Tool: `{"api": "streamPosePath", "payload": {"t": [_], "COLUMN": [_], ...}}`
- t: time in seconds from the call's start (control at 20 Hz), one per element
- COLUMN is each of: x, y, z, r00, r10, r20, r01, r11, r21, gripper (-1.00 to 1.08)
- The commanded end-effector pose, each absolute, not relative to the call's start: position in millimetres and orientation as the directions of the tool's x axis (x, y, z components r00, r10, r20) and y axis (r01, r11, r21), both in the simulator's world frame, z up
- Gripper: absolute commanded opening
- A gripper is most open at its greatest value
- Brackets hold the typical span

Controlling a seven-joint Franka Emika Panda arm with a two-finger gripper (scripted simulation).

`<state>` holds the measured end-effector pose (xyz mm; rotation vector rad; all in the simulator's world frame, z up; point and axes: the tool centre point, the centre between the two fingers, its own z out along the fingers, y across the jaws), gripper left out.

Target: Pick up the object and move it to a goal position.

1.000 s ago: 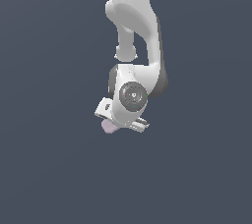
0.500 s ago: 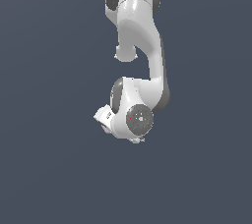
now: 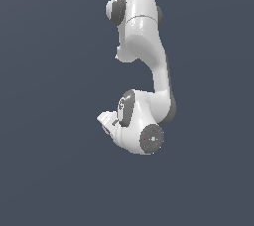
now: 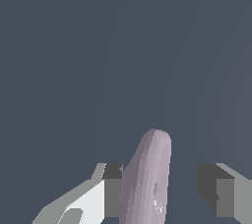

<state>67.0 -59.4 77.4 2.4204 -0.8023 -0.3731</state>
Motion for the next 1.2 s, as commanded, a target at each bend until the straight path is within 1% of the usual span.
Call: {"api": "streamPosePath", "payload": {"t": [0.0, 0.25, 0.5, 0.85, 1.15], "x": [68.1, 68.4, 67.0, 64.5, 63.6], "y": [-59.8, -58.0, -54.2, -49.0, -47.4], "z": [75.2, 71.6, 69.2, 67.4, 67.0], "r00": [0.763, 0.726, 0.698, 0.674, 0.668], "r10": [-0.645, -0.687, -0.709, -0.720, -0.721], "r20": [-0.050, 0.028, 0.099, 0.165, 0.183], "r01": [-0.481, -0.514, -0.539, -0.560, -0.566], "r11": [-0.617, -0.516, -0.429, -0.353, -0.332], "r21": [0.623, 0.685, 0.725, 0.750, 0.755], "gripper": [0.28, 0.28, 0.28, 0.28, 0.28]}}
